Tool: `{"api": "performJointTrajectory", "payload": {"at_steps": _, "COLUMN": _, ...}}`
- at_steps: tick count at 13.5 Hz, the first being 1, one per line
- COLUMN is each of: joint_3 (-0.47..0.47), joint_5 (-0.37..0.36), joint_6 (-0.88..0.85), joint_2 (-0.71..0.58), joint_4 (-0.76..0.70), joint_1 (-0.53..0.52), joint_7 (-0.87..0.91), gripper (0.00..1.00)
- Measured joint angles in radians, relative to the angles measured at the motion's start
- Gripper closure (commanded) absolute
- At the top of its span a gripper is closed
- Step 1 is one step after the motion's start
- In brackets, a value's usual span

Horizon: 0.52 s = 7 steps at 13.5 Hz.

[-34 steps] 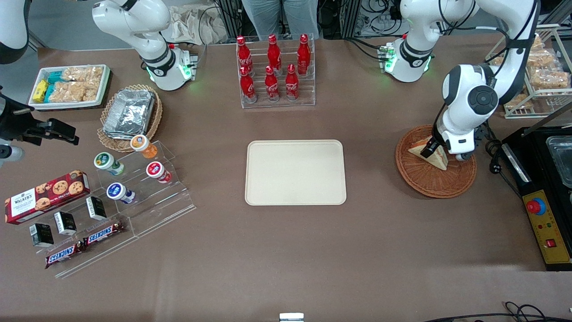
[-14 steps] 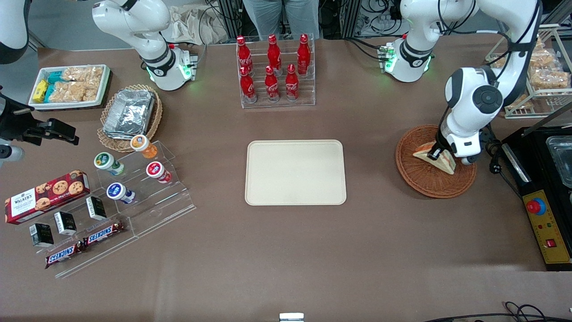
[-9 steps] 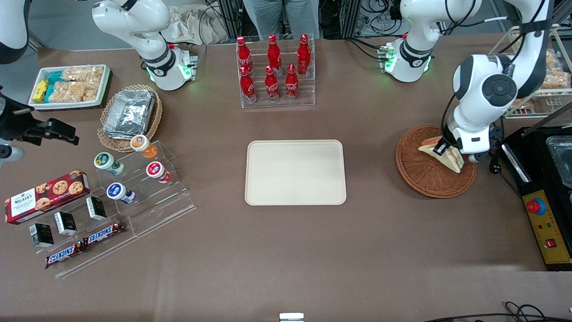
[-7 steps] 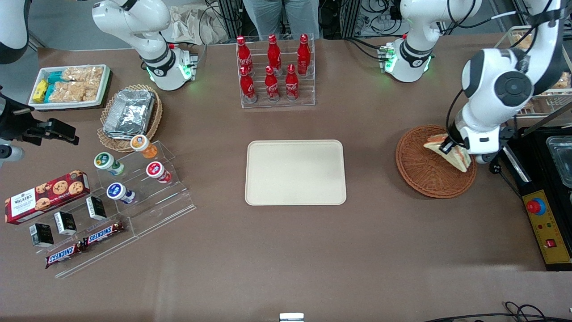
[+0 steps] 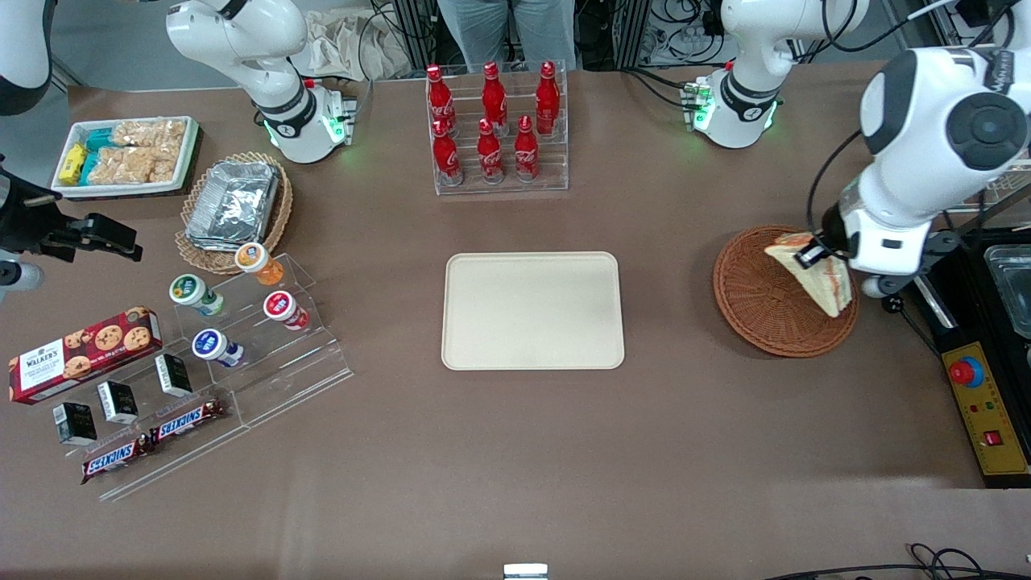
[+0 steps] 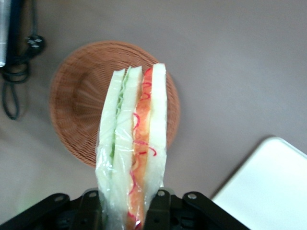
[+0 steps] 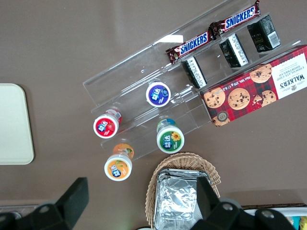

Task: Place sandwich from basket to tray
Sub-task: 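Lift the sandwich out of the basket with the left gripper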

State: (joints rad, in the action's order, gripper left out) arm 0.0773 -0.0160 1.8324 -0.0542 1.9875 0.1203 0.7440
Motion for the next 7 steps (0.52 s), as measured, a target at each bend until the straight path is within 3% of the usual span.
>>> {"api": "performJointTrajectory", "payload": {"at_steps": 4, "joint_3": 0.010, "joint_5": 0.100, "joint_6": 0.002, "joint_2": 0.059, "joint_4": -0.072, "joint_1": 0.133, "joint_7": -0.045, "gripper": 1.00}}
{"api": "performJointTrajectory", "payload": {"at_steps": 7, "joint_3": 0.011, "joint_5": 0.118, "joint_6": 0.059, "joint_2": 0.108, "joint_4": -0.094, "joint_1": 0.223, "joint_7": -0.076, "gripper": 1.00}}
